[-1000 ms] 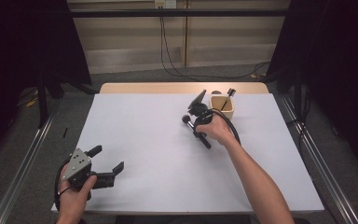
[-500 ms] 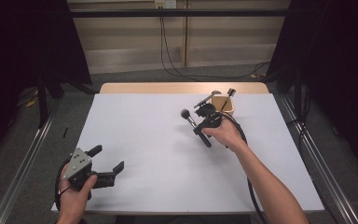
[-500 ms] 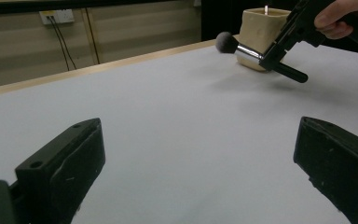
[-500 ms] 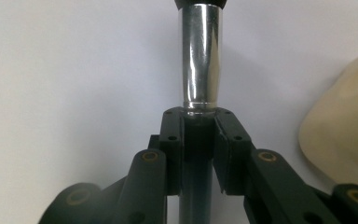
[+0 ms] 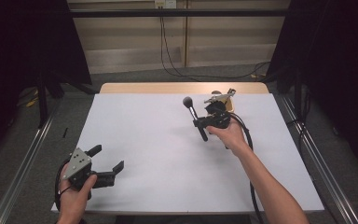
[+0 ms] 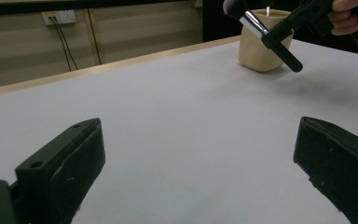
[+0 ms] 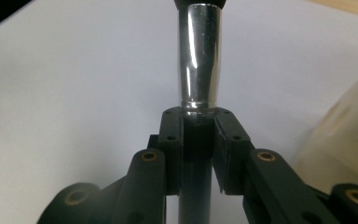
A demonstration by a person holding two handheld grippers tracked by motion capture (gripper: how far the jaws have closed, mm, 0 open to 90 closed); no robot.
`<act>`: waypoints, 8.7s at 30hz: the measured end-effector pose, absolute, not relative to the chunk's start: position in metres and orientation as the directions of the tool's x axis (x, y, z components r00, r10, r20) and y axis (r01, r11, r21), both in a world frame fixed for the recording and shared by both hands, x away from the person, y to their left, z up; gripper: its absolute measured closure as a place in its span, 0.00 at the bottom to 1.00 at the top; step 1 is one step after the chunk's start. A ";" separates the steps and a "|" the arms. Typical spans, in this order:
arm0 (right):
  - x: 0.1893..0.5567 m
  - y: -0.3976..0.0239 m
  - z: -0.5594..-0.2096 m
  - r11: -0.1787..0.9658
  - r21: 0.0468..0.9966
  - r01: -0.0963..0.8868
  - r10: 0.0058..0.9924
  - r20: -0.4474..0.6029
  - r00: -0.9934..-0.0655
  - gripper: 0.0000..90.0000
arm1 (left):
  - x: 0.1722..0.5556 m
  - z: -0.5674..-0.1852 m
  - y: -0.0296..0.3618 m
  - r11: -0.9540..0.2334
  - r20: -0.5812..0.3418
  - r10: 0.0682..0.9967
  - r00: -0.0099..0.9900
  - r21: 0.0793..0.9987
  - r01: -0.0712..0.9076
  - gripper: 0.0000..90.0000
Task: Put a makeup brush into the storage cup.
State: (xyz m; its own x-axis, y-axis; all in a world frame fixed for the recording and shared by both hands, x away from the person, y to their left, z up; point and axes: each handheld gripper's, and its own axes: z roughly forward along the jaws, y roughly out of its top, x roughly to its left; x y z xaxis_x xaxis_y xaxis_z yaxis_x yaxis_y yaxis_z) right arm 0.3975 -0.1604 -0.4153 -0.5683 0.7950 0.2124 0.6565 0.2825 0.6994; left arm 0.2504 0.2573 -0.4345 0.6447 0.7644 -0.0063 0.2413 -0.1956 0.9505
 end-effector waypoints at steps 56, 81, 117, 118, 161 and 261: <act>0.374 -0.209 -0.372 -0.035 0.962 0.272 0.768 0.200 -0.609 0.84 | 0.253 -0.433 0.261 -0.115 -0.059 0.777 0.626 0.965 0.235 0.02; 0.396 -0.238 -0.354 -0.055 0.969 0.242 0.839 0.176 -0.514 0.84 | 0.250 -0.433 0.264 -0.109 -0.062 0.785 0.616 0.965 0.237 0.02; 0.416 -0.244 -0.389 -0.030 0.953 0.302 0.889 0.164 -0.428 0.84 | 0.251 -0.434 0.263 -0.115 -0.059 0.789 0.612 0.963 0.242 0.02; 0.416 -0.244 -0.390 -0.031 0.952 0.304 0.889 0.165 -0.427 0.84 | 0.251 -0.434 0.263 -0.112 -0.063 0.791 0.609 0.963 0.245 0.02; 0.414 -0.247 -0.428 -0.010 0.928 0.372 0.897 0.173 -0.406 0.84 | 0.253 -0.433 0.262 -0.117 -0.058 0.794 0.606 0.962 0.245 0.02; 0.278 -0.274 -0.433 0.009 0.945 0.327 0.917 0.122 -0.379 0.01 | 0.250 -0.433 0.266 -0.101 -0.066 0.801 0.595 0.965 0.243 0.02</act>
State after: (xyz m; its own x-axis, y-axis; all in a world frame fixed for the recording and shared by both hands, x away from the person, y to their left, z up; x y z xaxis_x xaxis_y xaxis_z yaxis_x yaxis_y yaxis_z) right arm 0.2781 -0.2737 -0.4333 -0.3785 0.9175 0.1223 0.3274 0.0091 0.9448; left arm 0.2504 0.2663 -0.4326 0.5946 0.8014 -0.0656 0.2429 -0.1012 0.9648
